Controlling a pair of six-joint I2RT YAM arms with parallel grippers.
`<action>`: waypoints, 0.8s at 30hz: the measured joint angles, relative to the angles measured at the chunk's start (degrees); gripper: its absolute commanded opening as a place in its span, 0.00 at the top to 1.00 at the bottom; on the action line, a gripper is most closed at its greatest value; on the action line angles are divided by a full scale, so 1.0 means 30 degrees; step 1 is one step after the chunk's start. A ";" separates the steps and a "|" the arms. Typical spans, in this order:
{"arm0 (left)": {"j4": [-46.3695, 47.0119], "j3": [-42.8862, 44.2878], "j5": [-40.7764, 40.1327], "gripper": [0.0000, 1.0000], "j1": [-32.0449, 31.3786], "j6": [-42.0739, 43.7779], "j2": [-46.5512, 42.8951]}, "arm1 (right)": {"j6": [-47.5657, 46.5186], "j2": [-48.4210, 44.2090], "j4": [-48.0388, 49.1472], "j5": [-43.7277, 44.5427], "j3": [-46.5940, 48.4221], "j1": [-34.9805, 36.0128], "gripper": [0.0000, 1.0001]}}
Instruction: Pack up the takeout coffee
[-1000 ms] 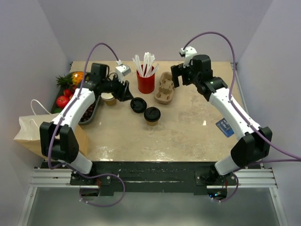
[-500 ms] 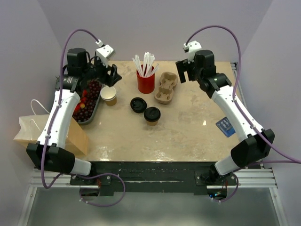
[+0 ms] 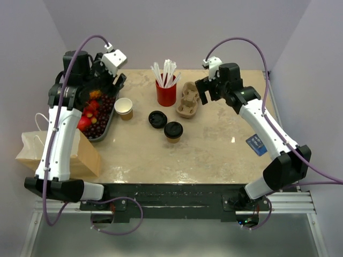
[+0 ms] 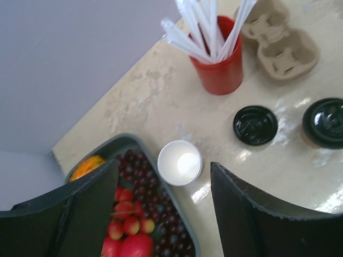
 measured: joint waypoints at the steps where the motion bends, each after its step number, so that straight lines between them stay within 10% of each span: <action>1: -0.0503 -0.0073 -0.0699 0.26 0.0000 0.0488 -0.0350 | 0.0146 0.0000 0.0219 -0.0299 -0.0153 0.0000 0.01; 24: -0.6484 -0.2834 -0.8408 0.27 0.0845 0.1464 -0.5289 | 0.3242 0.0925 0.1056 -0.1770 -0.0699 0.0000 0.01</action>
